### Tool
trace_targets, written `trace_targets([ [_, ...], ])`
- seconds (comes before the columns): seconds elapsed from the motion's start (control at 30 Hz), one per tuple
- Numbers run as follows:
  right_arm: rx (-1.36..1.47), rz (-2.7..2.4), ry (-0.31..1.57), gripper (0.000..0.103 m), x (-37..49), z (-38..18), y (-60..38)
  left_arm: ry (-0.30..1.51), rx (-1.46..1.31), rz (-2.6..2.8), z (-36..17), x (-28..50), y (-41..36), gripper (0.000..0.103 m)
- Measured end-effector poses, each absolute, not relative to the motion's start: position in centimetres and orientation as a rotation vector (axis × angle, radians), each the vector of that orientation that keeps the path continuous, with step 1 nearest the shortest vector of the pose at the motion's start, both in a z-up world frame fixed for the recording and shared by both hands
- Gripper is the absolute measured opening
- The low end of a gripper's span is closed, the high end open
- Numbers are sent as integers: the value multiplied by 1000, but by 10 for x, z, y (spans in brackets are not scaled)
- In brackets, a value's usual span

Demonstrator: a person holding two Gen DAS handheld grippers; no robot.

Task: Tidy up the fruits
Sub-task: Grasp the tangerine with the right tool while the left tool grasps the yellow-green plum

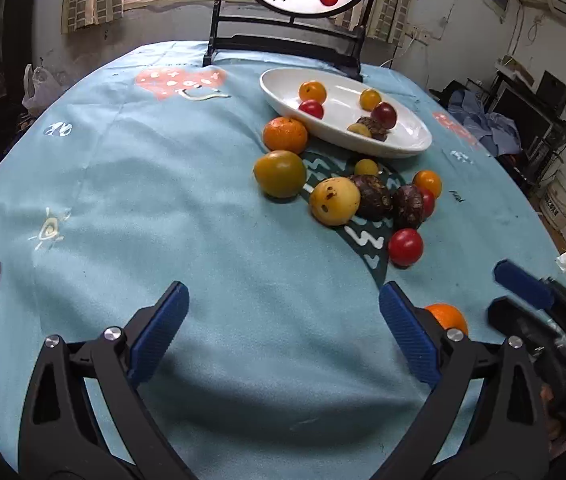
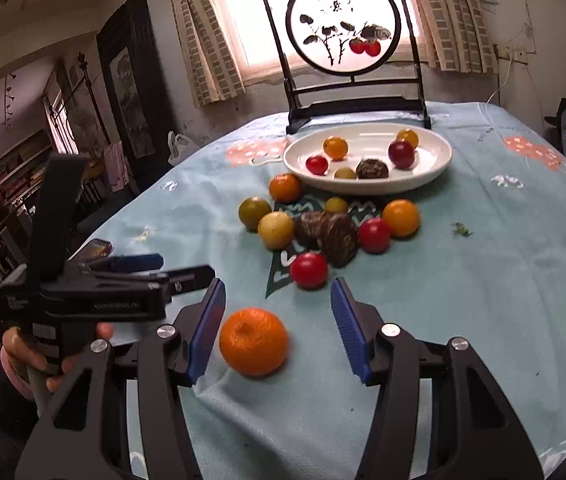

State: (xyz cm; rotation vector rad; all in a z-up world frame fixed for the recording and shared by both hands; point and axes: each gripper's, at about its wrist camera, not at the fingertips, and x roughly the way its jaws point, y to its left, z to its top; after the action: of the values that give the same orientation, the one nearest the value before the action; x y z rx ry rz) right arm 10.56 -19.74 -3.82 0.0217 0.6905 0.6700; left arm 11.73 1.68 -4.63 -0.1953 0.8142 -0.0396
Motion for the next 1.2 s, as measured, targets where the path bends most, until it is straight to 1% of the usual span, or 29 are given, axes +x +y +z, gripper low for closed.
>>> trace_targets([
  [0.07,-14,702,674,55,100,-37,-193,811,-198,-44,-48,114,17,98],
  [0.3,-169,729,718,56,93,-46,-171,834,-295,-28,-53,115,30,98],
  [0.47,-230,708,757,56,95,-52,-160,842,-305,-30,-55,117,31,98],
  [0.67,-208,685,815,56,107,-57,-157,854,-307,-28,-56,120,31,98],
  [0.87,-215,679,827,56,108,-59,-154,860,-312,-25,-58,121,32,98],
  [0.9,-217,680,829,53,108,-59,-154,861,-311,-25,-58,121,32,98],
  [0.93,-213,698,829,47,108,-59,-154,861,-310,-23,-58,122,32,98],
  [1.03,-190,698,826,45,109,-59,-157,862,-311,-26,-58,122,31,98],
  [1.2,-9,659,799,45,118,-53,-186,872,-315,-49,-56,133,35,97],
])
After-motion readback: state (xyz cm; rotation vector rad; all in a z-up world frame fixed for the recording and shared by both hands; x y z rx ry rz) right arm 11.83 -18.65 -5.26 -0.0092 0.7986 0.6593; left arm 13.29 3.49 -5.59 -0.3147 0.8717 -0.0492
